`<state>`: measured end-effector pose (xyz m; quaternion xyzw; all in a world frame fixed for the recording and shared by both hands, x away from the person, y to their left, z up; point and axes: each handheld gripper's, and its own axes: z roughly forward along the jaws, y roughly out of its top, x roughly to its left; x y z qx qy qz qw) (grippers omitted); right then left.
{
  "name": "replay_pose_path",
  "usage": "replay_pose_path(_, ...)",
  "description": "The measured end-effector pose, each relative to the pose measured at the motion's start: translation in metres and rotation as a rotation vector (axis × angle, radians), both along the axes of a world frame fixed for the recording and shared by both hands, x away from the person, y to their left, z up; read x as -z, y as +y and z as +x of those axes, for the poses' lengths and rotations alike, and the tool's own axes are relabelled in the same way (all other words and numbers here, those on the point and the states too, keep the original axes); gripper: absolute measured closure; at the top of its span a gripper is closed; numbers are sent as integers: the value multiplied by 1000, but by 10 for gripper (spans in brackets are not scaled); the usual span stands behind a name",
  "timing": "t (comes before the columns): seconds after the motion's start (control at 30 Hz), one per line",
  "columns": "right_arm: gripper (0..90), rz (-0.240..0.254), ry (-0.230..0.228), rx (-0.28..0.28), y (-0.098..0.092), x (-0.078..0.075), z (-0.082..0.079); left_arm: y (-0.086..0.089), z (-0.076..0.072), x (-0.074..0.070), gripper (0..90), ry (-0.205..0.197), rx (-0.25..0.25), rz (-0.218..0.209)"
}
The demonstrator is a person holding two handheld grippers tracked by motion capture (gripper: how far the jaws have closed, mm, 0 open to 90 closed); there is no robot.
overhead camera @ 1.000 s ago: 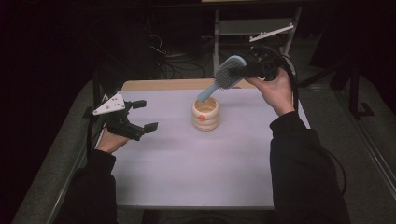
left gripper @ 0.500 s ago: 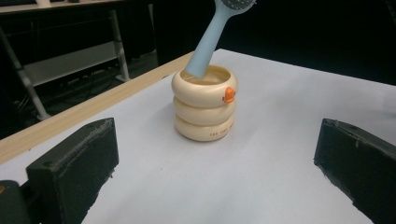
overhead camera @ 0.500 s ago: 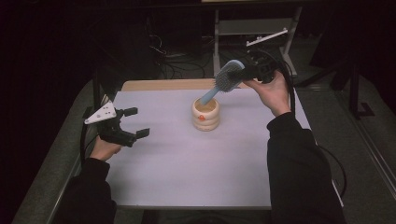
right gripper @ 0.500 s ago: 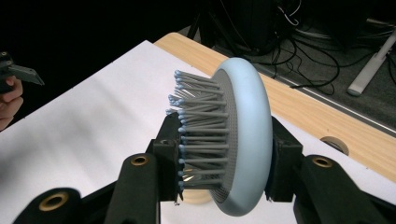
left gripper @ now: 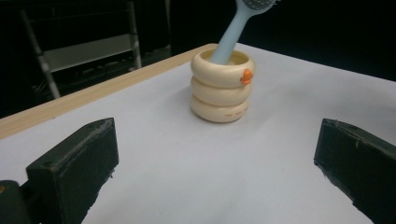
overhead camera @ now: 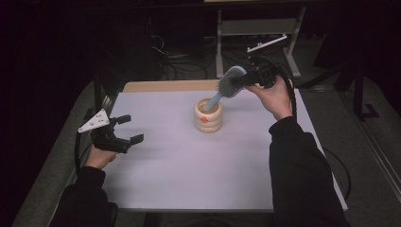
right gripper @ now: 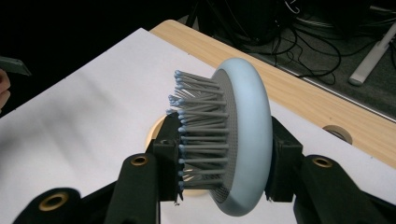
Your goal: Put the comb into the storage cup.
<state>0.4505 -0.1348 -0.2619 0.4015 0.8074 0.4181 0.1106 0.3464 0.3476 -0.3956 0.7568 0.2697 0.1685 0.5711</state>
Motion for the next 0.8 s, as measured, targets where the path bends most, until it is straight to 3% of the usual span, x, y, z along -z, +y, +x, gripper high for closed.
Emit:
replay_pose_path(0.33,557,-10,10,1,1,8,1,24,-9,12,0,9,-64,-36)
replay_pose_path(0.6,557,-22,19,0,5,16,5,35,-17,31,0,38,-109,-11)
replay_pose_path(0.8,557,-23,23,2,8,21,6,40,-23,35,0,33,-128,-36)
